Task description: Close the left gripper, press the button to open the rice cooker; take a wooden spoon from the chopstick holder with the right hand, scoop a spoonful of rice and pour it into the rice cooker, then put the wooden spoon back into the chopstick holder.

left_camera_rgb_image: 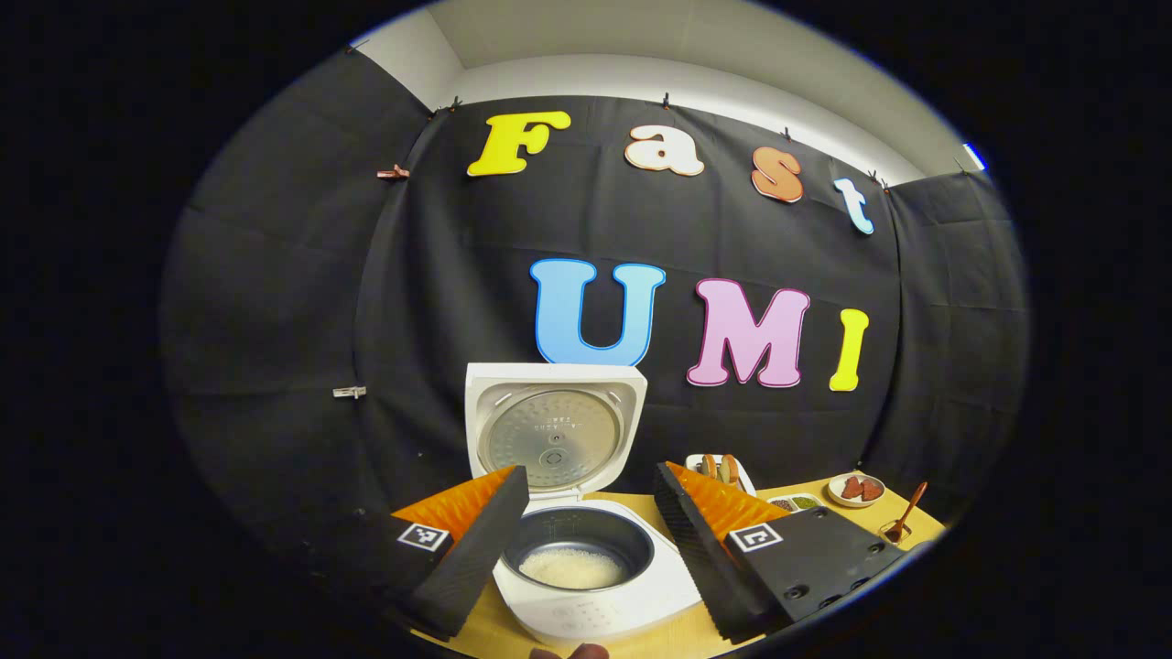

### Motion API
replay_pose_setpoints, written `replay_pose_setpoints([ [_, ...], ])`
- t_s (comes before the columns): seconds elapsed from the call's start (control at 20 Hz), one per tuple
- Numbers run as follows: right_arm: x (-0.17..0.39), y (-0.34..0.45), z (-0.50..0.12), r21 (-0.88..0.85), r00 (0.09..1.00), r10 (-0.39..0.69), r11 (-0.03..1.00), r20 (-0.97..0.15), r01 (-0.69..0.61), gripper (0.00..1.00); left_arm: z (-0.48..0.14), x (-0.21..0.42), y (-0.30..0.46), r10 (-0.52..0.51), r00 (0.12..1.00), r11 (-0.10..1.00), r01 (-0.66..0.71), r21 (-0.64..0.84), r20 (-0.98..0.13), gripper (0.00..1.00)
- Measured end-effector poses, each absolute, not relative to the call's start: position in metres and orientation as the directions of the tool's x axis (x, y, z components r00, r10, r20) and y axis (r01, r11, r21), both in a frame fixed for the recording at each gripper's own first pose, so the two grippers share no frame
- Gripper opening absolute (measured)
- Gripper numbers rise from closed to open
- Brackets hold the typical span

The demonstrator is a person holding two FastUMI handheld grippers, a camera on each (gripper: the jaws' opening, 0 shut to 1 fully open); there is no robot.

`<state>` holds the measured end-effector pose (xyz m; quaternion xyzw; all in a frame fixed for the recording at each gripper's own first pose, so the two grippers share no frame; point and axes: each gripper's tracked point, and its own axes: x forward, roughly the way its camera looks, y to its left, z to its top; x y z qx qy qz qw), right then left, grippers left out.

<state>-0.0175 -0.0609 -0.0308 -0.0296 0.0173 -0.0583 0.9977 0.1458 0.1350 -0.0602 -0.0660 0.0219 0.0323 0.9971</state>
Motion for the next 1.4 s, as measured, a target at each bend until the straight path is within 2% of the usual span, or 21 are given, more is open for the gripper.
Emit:
replay_pose_setpoints([
  [0.3,0.016,-0.068,-0.097,0.019,0.986,0.036,0.999,-0.165,-0.033,0.97,-0.053,0.084,0.093,0.085,0.995,0.98,-0.094,-0.177,-0.061,0.95],
  [0.55,0.056,-0.084,-0.163,0.081,0.95,0.117,0.992,-0.29,-0.097,0.98,-0.054,0.051,0.044,0.098,0.991,0.991,-0.105,-0.085,-0.086,0.95],
  [0.8,0.103,-0.099,-0.222,0.117,0.91,0.17,0.984,-0.378,-0.135,0.98,-0.054,0.04,-0.016,0.06,0.993,0.996,-0.067,-0.065,-0.1,0.95],
  [1.25,0.158,-0.093,-0.324,0.261,0.805,0.267,0.954,-0.53,-0.145,0.96,-0.076,0.026,-0.053,0.103,0.975,0.992,-0.116,-0.054,-0.196,0.95],
  [1.35,0.171,-0.083,-0.341,0.318,0.78,0.306,0.937,-0.545,-0.145,0.91,-0.082,0.023,-0.053,0.114,0.969,0.991,-0.125,-0.039,-0.221,0.96],
  [1.4,0.176,-0.077,-0.346,0.353,0.768,0.331,0.924,-0.549,-0.146,0.83,-0.084,0.021,-0.052,0.117,0.966,0.991,-0.13,-0.039,-0.232,0.95],
])
